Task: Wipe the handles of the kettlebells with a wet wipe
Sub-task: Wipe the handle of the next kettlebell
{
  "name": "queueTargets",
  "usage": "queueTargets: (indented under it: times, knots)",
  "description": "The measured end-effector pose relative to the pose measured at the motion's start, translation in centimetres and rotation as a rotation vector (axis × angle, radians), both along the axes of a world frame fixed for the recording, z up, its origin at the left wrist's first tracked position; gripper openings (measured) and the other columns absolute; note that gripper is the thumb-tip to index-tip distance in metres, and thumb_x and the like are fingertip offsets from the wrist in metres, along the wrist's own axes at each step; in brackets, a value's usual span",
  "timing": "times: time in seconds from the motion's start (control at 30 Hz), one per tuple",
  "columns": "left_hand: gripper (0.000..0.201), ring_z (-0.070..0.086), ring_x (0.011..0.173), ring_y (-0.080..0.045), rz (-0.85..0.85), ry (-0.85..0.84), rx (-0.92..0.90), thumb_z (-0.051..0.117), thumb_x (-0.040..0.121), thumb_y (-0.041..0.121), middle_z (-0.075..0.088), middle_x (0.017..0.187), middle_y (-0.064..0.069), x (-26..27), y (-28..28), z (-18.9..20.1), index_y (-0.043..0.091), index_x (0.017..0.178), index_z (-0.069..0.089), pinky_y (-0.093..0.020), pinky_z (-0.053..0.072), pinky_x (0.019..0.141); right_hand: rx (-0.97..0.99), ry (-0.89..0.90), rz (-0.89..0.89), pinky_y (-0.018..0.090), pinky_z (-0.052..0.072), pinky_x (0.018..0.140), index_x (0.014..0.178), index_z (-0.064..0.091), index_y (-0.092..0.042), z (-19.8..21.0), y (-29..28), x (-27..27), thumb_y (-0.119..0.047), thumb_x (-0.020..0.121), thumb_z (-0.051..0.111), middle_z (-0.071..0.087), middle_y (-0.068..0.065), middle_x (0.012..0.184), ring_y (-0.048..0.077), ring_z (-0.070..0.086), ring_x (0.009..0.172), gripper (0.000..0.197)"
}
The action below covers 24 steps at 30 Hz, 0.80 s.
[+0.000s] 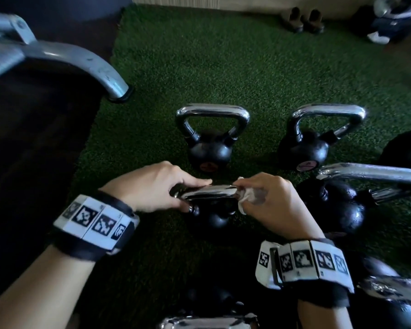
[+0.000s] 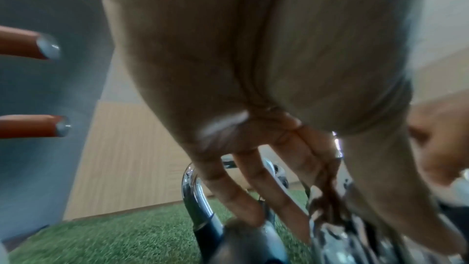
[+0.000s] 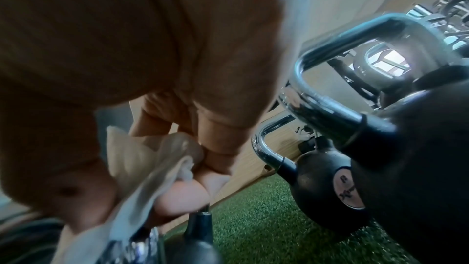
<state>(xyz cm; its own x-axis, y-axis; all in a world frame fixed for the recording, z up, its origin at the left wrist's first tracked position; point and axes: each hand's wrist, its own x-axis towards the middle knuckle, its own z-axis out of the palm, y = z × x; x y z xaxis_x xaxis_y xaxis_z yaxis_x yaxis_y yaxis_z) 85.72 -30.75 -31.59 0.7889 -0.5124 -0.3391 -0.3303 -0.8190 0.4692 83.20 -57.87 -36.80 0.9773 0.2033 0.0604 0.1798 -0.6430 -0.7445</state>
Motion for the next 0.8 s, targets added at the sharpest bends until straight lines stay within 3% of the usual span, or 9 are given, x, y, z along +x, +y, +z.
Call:
queueTargets:
  times: [0.07, 0.13, 0.2, 0.3, 0.37, 0.43, 0.5, 0.63, 0.8]
  knots:
    - [0.063, 0.057, 0.061, 0.018, -0.001, 0.034, 0.005, 0.082, 0.086, 0.027, 0.063, 0.077, 0.048, 0.9, -0.1, 0.5, 0.056, 0.135, 0.055, -0.008, 0.043, 0.058, 0.012, -0.022, -0.018, 0.0, 0.043, 0.078, 0.109, 0.08, -0.029, -0.1, 0.0, -1.1, -0.008, 0.072, 0.078, 0.074, -0.015, 0.099, -0.009, 0.064, 0.091, 0.043]
    - [0.062, 0.049, 0.048, 0.018, -0.003, 0.056, 0.019, 0.082, 0.086, 0.015, 0.051, 0.055, 0.049, 1.4, -0.3, 0.7, 0.046, 0.135, 0.061, -0.006, 0.035, 0.05, 0.04, -0.034, -0.028, -0.002, 0.04, 0.075, 0.109, 0.08, -0.028, -0.4, 0.0, -1.7, -0.007, 0.071, 0.079, 0.074, -0.016, 0.098, -0.014, 0.063, 0.088, 0.043]
    - [0.062, 0.053, 0.059, 0.025, -0.006, 0.083, 0.006, 0.086, 0.081, 0.019, 0.057, 0.068, 0.051, 1.7, -0.3, 0.5, 0.046, 0.132, 0.064, -0.002, 0.038, 0.059, 0.045, -0.02, -0.029, -0.001, 0.04, 0.076, 0.11, 0.08, -0.029, -0.5, -0.1, -1.8, -0.008, 0.072, 0.079, 0.074, -0.017, 0.1, -0.014, 0.063, 0.09, 0.044]
    - [0.06, 0.059, 0.102, 0.024, -0.029, 0.141, 0.034, 0.086, 0.075, 0.051, 0.065, 0.111, 0.045, 2.8, 0.1, 0.5, 0.053, 0.131, 0.063, -0.008, 0.045, 0.093, 0.01, 0.037, -0.013, 0.0, 0.04, 0.075, 0.112, 0.078, -0.037, 0.1, -0.8, -1.7, -0.01, 0.075, 0.078, 0.074, -0.018, 0.102, -0.016, 0.061, 0.089, 0.046]
    - [0.059, 0.061, 0.108, 0.018, -0.012, 0.188, 0.072, 0.074, 0.076, 0.068, 0.069, 0.115, 0.036, 4.0, 0.5, 1.1, 0.052, 0.132, 0.063, -0.019, 0.047, 0.105, -0.01, 0.073, -0.01, 0.0, 0.041, 0.077, 0.112, 0.076, -0.041, 1.0, -1.5, -1.5, -0.013, 0.076, 0.079, 0.073, -0.021, 0.104, -0.017, 0.06, 0.091, 0.047]
    - [0.055, 0.063, 0.111, 0.01, -0.005, 0.167, 0.134, 0.064, 0.08, 0.073, 0.071, 0.121, 0.028, 5.4, 0.8, 2.0, 0.05, 0.13, 0.065, -0.028, 0.047, 0.109, 0.006, 0.055, -0.046, -0.002, 0.04, 0.079, 0.115, 0.074, -0.041, 2.1, -2.0, -0.9, -0.015, 0.074, 0.08, 0.072, -0.026, 0.102, -0.017, 0.061, 0.097, 0.049]
    - [0.046, 0.065, 0.11, 0.005, -0.01, 0.157, 0.207, 0.065, 0.087, 0.066, 0.072, 0.119, 0.022, 6.4, 1.5, 3.0, 0.046, 0.13, 0.066, -0.028, 0.048, 0.107, 0.055, 0.016, -0.117, -0.002, 0.04, 0.076, 0.114, 0.072, -0.038, 3.4, -2.4, 0.1, -0.014, 0.072, 0.082, 0.072, -0.025, 0.098, -0.018, 0.061, 0.095, 0.049]
    - [0.037, 0.073, 0.092, -0.003, 0.05, 0.188, 0.213, 0.069, 0.094, 0.05, 0.073, 0.079, 0.027, 6.8, 3.2, 4.9, 0.035, 0.128, 0.069, -0.018, 0.053, 0.087, 0.11, -0.039, -0.199, 0.001, 0.044, 0.069, 0.102, 0.077, -0.034, 6.4, -2.3, 3.1, -0.012, 0.072, 0.084, 0.074, -0.019, 0.092, -0.013, 0.064, 0.087, 0.037]
    - [0.019, 0.073, 0.079, -0.004, 0.245, 0.211, 0.016, 0.075, 0.093, 0.033, 0.076, 0.096, 0.007, 7.0, 5.3, 3.7, 0.03, 0.112, 0.075, -0.021, 0.055, 0.07, 0.127, -0.074, -0.257, 0.02, 0.054, 0.08, 0.093, 0.08, -0.036, 7.4, -0.5, 6.8, -0.02, 0.069, 0.087, 0.07, -0.012, 0.097, 0.006, 0.067, 0.091, 0.03]
